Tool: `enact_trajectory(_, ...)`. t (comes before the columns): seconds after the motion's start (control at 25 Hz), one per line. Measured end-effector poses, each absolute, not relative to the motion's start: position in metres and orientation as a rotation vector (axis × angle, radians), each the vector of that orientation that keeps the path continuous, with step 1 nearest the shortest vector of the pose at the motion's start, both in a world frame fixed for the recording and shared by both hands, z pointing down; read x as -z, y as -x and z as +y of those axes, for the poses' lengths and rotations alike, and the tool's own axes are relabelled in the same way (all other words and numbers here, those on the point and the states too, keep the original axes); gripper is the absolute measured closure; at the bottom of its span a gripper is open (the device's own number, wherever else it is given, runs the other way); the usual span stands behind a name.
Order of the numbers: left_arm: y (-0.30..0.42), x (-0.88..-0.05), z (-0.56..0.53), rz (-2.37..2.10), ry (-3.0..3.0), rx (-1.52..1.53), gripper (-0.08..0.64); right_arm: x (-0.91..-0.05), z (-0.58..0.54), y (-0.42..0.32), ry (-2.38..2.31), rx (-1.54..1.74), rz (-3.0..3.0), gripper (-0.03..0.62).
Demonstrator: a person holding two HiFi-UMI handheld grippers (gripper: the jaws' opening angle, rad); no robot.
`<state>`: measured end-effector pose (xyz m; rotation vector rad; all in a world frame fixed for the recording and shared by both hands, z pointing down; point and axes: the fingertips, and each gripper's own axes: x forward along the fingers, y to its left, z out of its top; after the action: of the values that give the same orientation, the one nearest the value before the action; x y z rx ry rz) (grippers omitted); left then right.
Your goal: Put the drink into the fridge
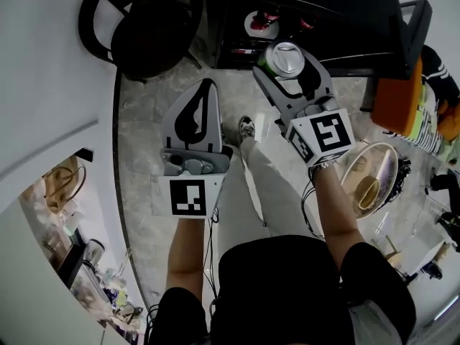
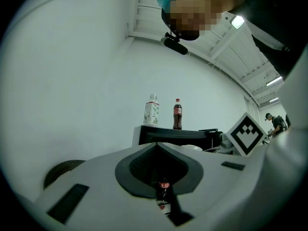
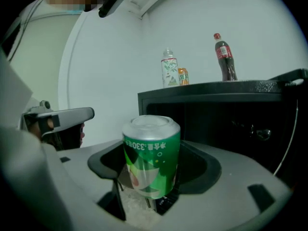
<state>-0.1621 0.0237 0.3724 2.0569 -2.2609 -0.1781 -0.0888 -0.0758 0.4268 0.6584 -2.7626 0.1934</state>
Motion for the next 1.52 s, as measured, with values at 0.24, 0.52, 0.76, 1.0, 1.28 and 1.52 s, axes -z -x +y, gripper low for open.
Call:
enact_trajectory(0.24, 0.156, -0.419, 0.007, -2.227, -2.065, 0.139, 0.551, -0.474, -0.085, 0.088, -0.655, -0.219, -2.749, 0.273)
enact_trajectory(0.52, 0.151, -0.464, -0.009, -2.186, -2.117, 0.099, 0.551, -0.529, -0.094, 0.083, -0.665, -0.238, -2.717, 0.273)
enact_trajectory(0.76, 0.145, -0.493, -0.021, -2.161, -2.143, 0.087, 0.551, -0.567, -0.103, 0.084, -0.663, -0.239, -2.713, 0.273)
enact_trajectory(1.0, 0.136, -0.516, -0.027, -2.137, -2.155, 0.091, 0.551, -0.596, -0.111, 0.087, -0.671, -0.232, -2.717, 0.273)
enact_trajectory(1.28, 0.129, -0.522, -0.036, -2.159, -2.124, 0.141, 0.551, -0.61, -0.129, 0.095, -0.685, -0.26, -2.727, 0.273)
enact_trajectory(1.52, 0.129, -0.518, -0.041, -2.182, -2.106, 0.152, 0.551, -0.611, -0.149, 0.115, -0.661, -0.243, -2.742, 0.273)
